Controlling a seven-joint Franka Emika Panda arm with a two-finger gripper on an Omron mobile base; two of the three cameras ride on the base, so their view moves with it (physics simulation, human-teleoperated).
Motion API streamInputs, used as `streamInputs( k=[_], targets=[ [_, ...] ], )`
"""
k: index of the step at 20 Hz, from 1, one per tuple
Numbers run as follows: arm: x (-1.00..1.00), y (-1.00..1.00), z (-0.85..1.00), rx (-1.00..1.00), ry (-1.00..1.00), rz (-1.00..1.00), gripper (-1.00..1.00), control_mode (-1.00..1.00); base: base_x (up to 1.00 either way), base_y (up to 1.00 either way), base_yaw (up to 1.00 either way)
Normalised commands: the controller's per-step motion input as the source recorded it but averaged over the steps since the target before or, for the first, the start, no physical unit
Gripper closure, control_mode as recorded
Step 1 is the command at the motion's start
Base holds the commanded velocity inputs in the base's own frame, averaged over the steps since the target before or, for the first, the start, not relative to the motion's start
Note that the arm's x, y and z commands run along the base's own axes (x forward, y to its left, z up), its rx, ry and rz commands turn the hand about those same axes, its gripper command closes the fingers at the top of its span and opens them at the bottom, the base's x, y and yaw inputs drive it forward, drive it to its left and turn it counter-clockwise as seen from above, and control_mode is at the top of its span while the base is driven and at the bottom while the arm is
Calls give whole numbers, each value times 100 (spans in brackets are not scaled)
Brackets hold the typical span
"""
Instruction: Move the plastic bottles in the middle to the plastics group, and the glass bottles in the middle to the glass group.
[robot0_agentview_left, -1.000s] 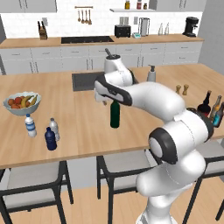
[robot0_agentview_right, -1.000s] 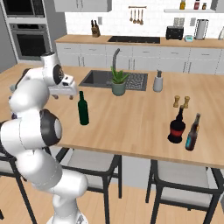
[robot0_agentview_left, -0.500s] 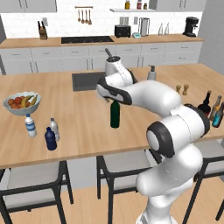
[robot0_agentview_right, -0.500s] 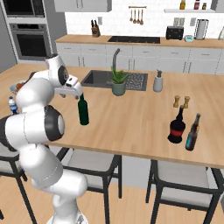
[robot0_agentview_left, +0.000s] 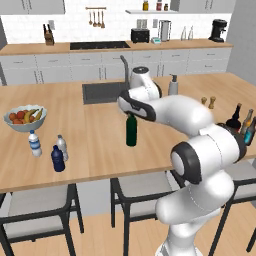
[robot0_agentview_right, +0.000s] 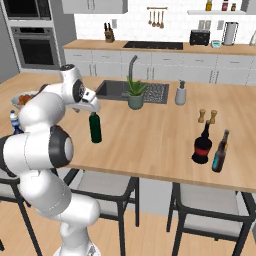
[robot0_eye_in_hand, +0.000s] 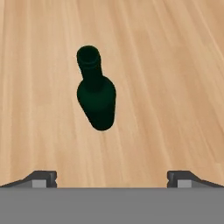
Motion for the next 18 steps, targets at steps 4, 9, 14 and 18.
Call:
streamInputs(
  k=[4,9,14,18],
  targets=[
    [12,-32,1,20,8,0,-100,-100,0,0,0],
    [23,-1,0,7,8,0,-100,-100,0,0,0],
    [17,0,-7,0,0,0,-100,-100,0,0,0],
    [8,0,-10,-2,-2,1,-100,-100,0,0,0]
  ],
)
